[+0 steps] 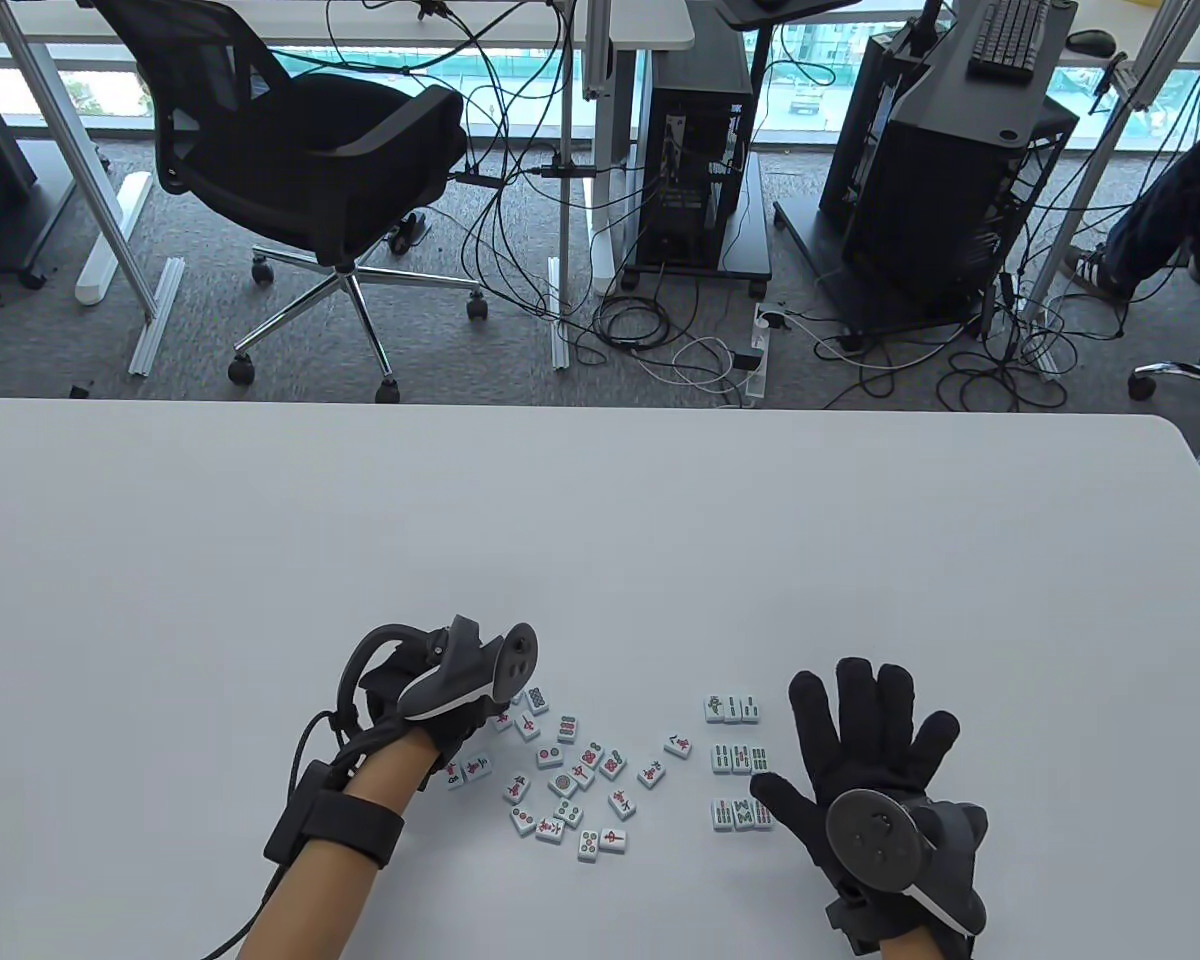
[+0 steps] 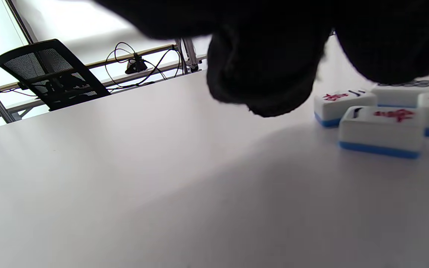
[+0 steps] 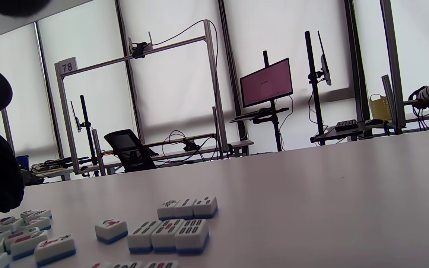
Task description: Mahjong suit sorting
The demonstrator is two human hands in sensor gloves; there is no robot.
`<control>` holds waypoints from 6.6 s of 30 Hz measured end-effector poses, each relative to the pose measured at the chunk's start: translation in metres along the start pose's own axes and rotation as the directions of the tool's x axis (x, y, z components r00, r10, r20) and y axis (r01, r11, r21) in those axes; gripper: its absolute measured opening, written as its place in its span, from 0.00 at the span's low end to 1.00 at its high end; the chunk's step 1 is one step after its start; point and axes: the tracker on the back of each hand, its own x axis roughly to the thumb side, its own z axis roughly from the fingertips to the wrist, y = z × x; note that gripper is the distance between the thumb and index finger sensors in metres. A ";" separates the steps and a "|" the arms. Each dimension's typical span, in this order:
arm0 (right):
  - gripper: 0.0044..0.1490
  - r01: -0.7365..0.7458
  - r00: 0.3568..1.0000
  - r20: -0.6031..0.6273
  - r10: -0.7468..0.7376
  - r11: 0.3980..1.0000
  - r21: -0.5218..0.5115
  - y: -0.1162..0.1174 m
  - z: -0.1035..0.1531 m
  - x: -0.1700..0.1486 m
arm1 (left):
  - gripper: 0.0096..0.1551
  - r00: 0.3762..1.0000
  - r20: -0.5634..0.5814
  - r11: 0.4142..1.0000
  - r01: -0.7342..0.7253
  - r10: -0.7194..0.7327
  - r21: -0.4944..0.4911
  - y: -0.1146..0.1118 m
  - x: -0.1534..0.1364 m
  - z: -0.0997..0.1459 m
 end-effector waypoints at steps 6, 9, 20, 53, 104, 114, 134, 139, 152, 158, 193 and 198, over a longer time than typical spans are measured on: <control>0.56 0.008 1.000 -0.002 -0.008 1.000 -0.004 0.000 0.000 -0.001 | 0.29 1.000 0.011 0.999 0.007 -0.006 -0.045 -0.004 0.007 -0.003; 0.56 0.008 1.000 -0.002 -0.009 1.000 -0.003 0.000 0.000 -0.001 | 0.29 1.000 0.002 0.998 0.031 -0.031 -0.057 -0.004 0.007 -0.003; 0.56 0.013 1.000 -0.002 -0.013 1.000 0.000 -0.001 0.000 -0.001 | 0.29 0.998 -0.032 0.994 0.051 -0.054 -0.097 -0.003 -0.007 -0.002; 0.55 0.031 1.000 0.002 -0.031 0.999 0.044 0.003 -0.001 0.000 | 0.33 0.999 -0.013 0.991 0.043 -0.045 -0.130 -0.035 -0.106 0.055; 0.55 0.045 0.999 -0.015 -0.045 0.997 0.062 0.003 -0.001 0.000 | 0.28 0.997 0.032 0.983 0.069 -0.065 -0.169 0.006 0.006 -0.008; 0.55 0.041 0.999 -0.010 -0.041 0.997 0.068 0.004 -0.002 0.001 | 0.38 0.979 0.141 0.982 0.163 -0.149 -0.091 0.013 0.011 0.006; 0.54 0.059 0.998 -0.017 -0.058 0.996 0.066 0.004 -0.002 0.000 | 0.34 0.986 0.101 0.989 0.141 -0.136 -0.051 0.016 -0.038 0.017; 0.55 0.047 0.999 -0.014 -0.046 0.996 0.072 0.004 -0.002 0.000 | 0.34 0.992 0.065 0.989 0.115 -0.109 -0.096 0.009 -0.080 0.036; 0.54 0.039 0.999 -0.016 -0.038 0.994 0.097 0.006 -0.002 0.001 | 0.32 0.999 0.029 0.992 0.022 -0.019 -0.122 -0.023 -0.103 0.054; 0.54 0.041 0.999 -0.018 -0.040 0.994 0.100 0.007 -0.002 0.001 | 0.32 0.996 0.043 0.987 0.080 -0.074 -0.142 -0.029 -0.097 0.052; 0.54 0.052 0.999 -0.017 -0.051 0.994 0.095 0.009 -0.002 0.000 | 0.34 0.941 0.295 0.986 0.160 -0.167 0.046 -0.004 0.016 0.050; 0.54 0.057 0.998 -0.017 -0.056 0.994 0.095 0.009 -0.002 0.000 | 0.31 0.952 0.270 0.989 0.137 -0.145 0.048 -0.003 0.021 0.042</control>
